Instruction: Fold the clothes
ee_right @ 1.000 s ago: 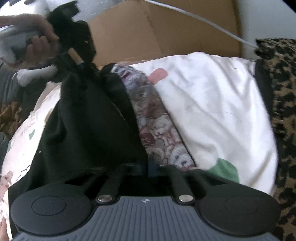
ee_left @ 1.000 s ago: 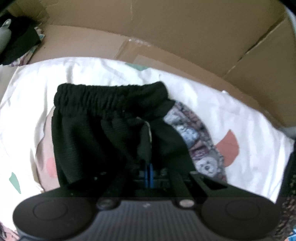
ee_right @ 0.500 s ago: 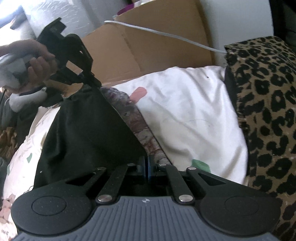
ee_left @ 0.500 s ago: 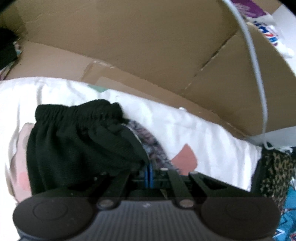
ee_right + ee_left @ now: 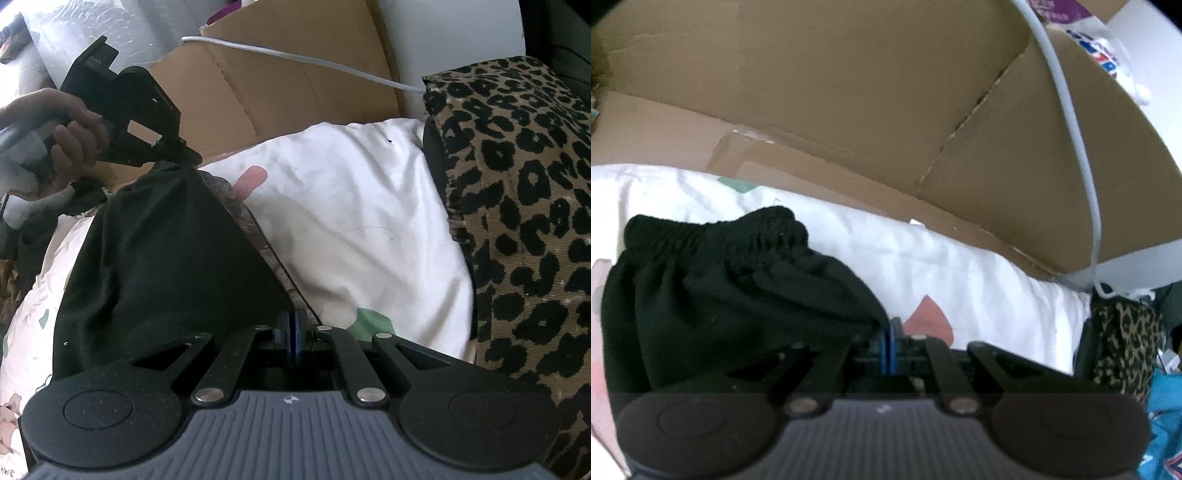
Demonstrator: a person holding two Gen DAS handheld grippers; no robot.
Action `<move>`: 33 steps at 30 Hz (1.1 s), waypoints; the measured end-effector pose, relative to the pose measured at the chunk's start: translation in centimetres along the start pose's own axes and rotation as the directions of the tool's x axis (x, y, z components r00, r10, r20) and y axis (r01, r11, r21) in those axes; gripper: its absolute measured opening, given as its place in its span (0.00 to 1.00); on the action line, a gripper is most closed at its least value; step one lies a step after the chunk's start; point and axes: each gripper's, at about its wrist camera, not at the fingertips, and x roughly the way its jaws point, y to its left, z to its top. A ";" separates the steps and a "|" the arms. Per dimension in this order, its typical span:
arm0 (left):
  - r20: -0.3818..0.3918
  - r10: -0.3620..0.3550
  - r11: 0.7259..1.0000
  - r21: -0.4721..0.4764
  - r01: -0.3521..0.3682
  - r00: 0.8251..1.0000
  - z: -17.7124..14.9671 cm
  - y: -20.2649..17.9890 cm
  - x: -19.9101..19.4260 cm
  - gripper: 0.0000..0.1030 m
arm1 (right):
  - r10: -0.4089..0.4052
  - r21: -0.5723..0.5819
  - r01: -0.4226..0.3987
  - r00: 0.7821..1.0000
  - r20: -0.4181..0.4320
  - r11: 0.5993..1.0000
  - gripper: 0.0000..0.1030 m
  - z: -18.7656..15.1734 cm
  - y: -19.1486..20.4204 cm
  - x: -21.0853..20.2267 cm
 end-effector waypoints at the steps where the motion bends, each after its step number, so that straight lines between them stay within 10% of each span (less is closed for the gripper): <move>1: 0.001 -0.003 1.000 -0.003 0.003 1.000 0.0 0.1 0.3 0.02 | 0.001 0.010 -0.001 1.000 -0.004 1.000 0.00 0.0 -0.1 0.0; 9: -0.008 -0.003 1.000 -0.023 0.003 1.000 0.3 0.6 3.2 0.03 | -0.045 -0.027 0.045 0.999 -0.016 0.999 0.03 0.2 0.0 0.2; 13: -0.023 -0.017 1.000 -0.019 0.017 1.000 0.6 0.9 3.6 0.08 | -0.066 -0.030 0.065 0.998 -0.012 0.997 0.20 0.2 -0.2 -0.1; 19: 0.003 -0.022 0.999 0.048 0.022 1.000 0.6 0.8 0.4 0.52 | -0.042 0.003 0.042 0.998 0.047 0.999 0.28 -0.1 -0.3 -1.5; 33: 0.060 0.148 0.974 0.162 -0.156 0.987 2.5 5.7 -4.2 0.37 | 0.092 -0.005 -0.092 0.996 0.014 0.996 0.28 0.1 2.0 0.1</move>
